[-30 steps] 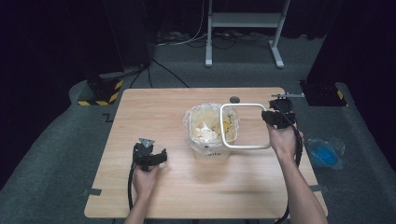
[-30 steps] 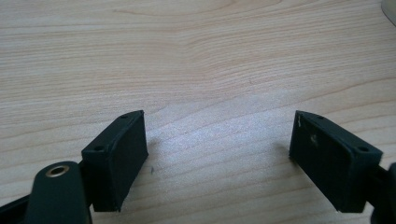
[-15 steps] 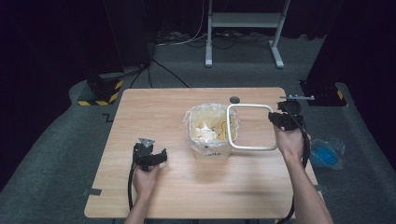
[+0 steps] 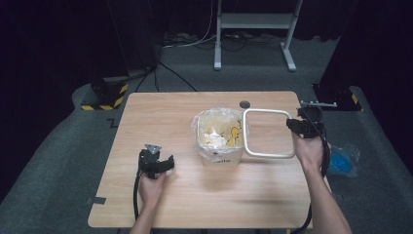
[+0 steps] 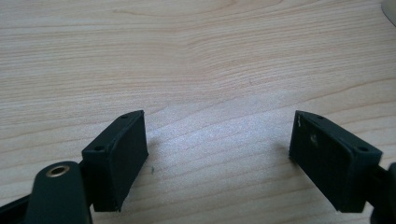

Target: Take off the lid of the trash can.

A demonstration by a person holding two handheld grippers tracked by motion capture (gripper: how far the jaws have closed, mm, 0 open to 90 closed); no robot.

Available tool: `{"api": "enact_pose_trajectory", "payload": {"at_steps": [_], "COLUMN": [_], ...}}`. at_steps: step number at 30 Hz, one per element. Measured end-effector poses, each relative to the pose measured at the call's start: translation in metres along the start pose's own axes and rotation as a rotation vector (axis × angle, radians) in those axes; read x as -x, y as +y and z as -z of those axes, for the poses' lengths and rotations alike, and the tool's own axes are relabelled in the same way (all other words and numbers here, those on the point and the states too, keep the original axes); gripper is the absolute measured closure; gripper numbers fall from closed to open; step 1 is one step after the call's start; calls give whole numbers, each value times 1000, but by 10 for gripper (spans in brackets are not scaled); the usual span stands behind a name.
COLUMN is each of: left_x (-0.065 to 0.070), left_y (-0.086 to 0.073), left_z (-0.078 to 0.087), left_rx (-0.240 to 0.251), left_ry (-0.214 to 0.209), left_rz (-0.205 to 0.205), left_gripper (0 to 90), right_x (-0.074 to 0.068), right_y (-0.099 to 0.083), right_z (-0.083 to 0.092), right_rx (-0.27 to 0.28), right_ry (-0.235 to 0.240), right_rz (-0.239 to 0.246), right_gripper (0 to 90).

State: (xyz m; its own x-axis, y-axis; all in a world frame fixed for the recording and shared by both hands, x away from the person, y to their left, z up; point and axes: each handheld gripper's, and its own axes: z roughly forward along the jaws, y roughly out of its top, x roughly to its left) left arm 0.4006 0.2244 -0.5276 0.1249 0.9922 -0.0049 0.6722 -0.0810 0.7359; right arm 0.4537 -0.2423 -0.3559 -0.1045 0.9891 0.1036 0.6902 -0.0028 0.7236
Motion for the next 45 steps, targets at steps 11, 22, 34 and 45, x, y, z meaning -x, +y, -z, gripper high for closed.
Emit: {"api": "enact_pose_trajectory", "payload": {"at_steps": [11,22,34,45], "left_x": [0,0,0,0], "left_y": [0,0,0,0], "left_z": [0,0,0,0], "left_rx": [0,0,0,0], "left_ry": [0,0,0,0], "left_rz": [0,0,0,-1], "left_gripper": [192,192,192,192], "right_x": [13,26,42,49], "right_y": [-6,-14,-24,-40], "right_z": [1,-1,-5,-20], "right_rx": [2,8,6,-9], "right_ry": [-7,-14,-45,-65], "right_rz": [-18,-39,-65,-72], "right_gripper": [800,800,800,801]}}
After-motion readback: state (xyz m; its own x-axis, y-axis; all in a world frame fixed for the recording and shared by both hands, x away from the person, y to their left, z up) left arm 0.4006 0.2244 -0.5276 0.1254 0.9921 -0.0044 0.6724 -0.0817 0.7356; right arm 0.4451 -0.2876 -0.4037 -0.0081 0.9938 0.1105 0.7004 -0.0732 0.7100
